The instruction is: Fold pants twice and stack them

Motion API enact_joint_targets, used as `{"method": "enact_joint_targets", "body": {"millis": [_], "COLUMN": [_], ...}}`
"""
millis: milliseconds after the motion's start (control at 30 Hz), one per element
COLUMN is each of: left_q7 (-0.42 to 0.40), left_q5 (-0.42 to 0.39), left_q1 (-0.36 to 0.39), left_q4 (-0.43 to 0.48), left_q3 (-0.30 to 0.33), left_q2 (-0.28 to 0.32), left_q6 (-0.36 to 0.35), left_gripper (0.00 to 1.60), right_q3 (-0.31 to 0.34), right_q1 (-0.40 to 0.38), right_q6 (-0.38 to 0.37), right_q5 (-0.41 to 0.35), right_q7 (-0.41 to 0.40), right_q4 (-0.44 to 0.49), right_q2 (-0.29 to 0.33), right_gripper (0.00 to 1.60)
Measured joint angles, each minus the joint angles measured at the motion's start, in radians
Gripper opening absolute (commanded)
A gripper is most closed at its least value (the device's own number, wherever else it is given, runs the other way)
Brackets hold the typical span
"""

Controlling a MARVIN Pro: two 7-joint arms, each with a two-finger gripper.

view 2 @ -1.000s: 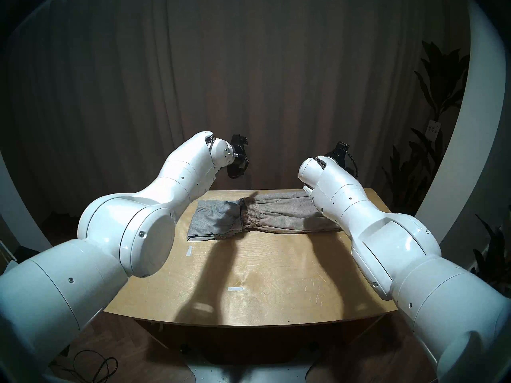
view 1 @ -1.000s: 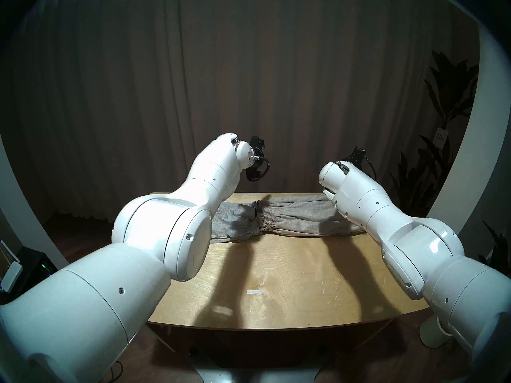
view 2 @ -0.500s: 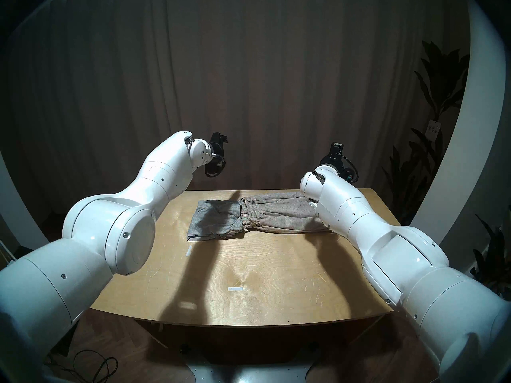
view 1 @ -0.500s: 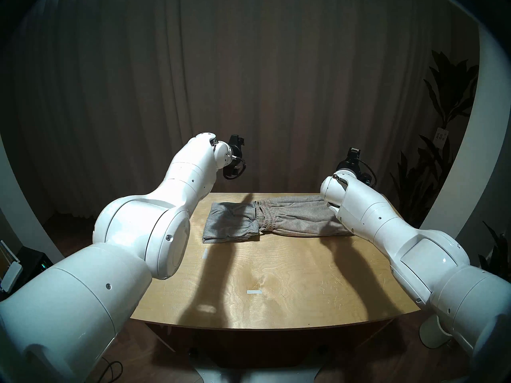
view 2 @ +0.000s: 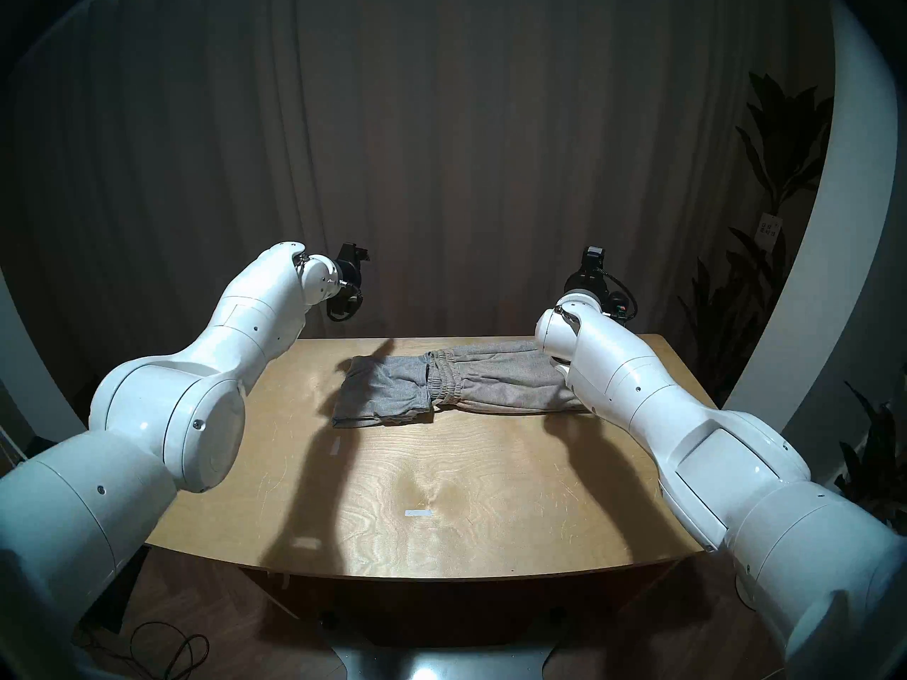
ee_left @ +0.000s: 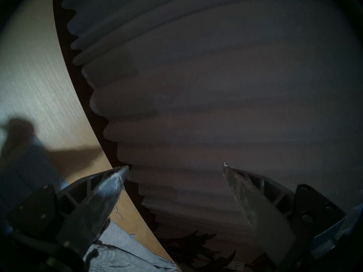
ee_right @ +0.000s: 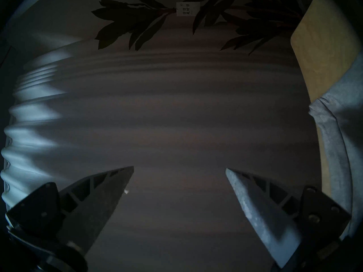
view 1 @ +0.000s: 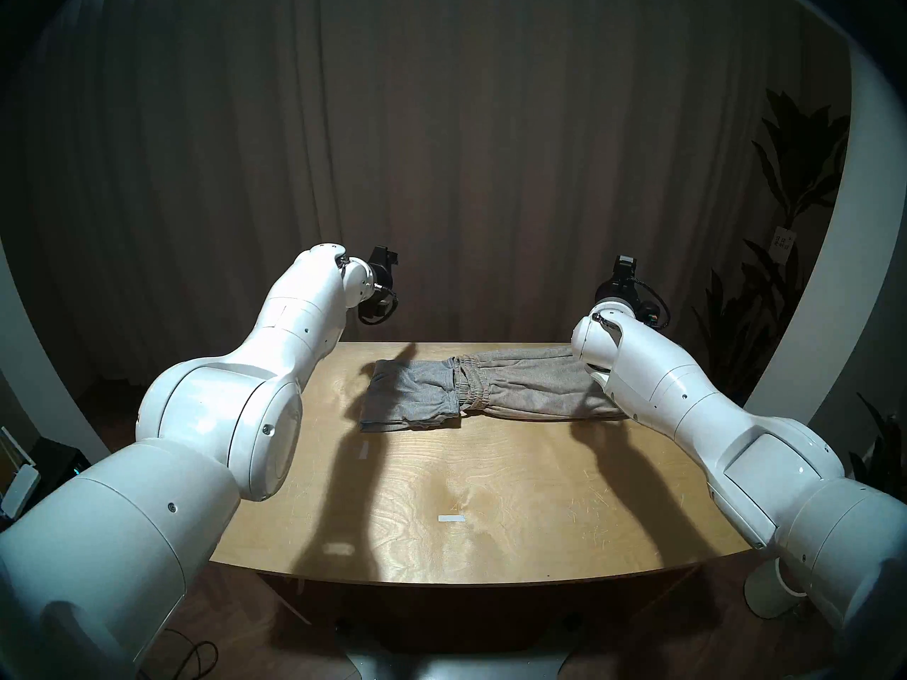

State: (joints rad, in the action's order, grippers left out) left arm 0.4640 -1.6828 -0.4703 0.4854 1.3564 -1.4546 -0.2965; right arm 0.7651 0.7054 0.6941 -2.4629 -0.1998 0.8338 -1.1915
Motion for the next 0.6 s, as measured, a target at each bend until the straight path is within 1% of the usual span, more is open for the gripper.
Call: {"method": "enact_joint_targets", "body": {"millis": [167, 300, 600], "left_q7": [0.001, 0.001, -0.004], "left_q5": [0.01, 0.017, 0.027], "left_q1": [-0.039, -0.068, -0.106], "left_q4": [-0.004, -0.005, 0.001], "left_q3": [0.0, 0.002, 0.014], "left_q2": [0.032, 0.056, 0.097], "left_q6": [-0.013, -0.023, -0.046], "left_gripper": [1.6, 1.6, 1.6], "right_q3": [-0.029, -0.036, -0.022], "right_q1": [0.058, 0.083, 0.073], "right_q6": [-0.017, -0.029, -0.064], "right_q5": [0.001, 0.006, 0.027], "right_q7": [0.021, 0.026, 0.017], "right_q4": [0.009, 0.017, 0.06], "right_q2": [0.027, 0.065, 0.16], "right_gripper": [1.6, 1.6, 1.6]}}
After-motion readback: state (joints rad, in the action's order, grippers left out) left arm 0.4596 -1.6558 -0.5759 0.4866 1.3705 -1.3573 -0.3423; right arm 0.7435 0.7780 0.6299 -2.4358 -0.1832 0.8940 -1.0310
